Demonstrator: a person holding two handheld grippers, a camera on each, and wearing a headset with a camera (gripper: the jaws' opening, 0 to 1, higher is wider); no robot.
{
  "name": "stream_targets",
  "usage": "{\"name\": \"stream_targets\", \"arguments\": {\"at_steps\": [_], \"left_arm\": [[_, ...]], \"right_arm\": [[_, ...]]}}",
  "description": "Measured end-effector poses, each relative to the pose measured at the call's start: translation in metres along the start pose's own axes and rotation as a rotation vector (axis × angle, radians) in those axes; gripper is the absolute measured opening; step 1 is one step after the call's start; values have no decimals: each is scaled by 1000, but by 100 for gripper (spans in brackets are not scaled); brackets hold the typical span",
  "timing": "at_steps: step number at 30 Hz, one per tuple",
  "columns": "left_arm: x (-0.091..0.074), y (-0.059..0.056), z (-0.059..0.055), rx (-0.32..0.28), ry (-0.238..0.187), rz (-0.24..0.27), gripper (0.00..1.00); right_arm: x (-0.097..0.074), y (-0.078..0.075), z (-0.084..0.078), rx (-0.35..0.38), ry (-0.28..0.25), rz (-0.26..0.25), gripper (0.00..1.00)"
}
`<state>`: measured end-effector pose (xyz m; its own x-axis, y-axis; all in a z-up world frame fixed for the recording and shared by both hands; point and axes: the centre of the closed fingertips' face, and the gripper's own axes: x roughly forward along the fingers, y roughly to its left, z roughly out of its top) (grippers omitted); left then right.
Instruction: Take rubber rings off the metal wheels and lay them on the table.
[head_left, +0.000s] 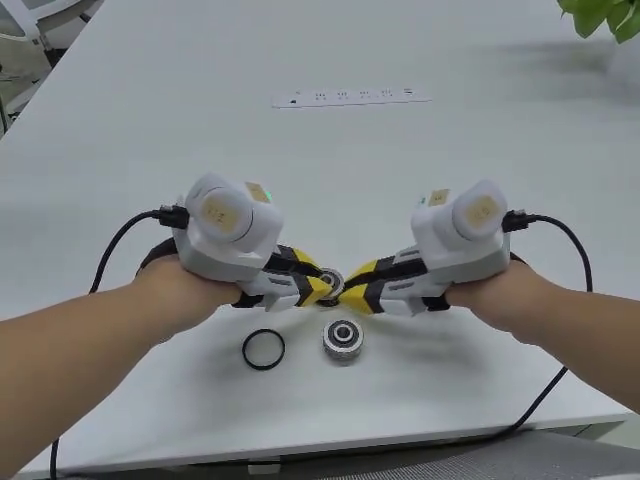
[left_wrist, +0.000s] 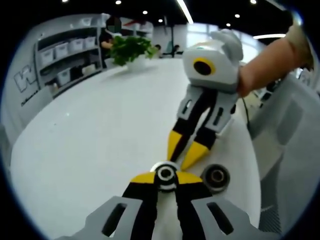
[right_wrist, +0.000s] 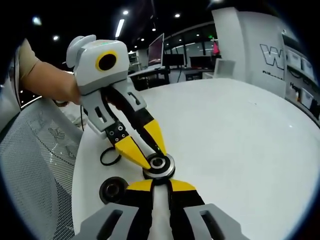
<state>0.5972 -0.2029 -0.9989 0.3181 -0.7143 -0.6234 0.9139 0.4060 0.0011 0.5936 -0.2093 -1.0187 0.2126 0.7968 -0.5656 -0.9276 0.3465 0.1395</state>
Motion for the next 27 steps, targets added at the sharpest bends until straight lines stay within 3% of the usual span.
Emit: {"name": "stream_targets", "arguments": {"at_steps": [15, 27], "left_arm": [[1, 2, 0, 13, 5, 11, 14], [3, 5, 0, 14, 12, 24, 13]], "right_arm": [[-1, -3, 0, 44, -7, -14, 0], [-8, 2, 4, 124, -28, -23, 0]]}}
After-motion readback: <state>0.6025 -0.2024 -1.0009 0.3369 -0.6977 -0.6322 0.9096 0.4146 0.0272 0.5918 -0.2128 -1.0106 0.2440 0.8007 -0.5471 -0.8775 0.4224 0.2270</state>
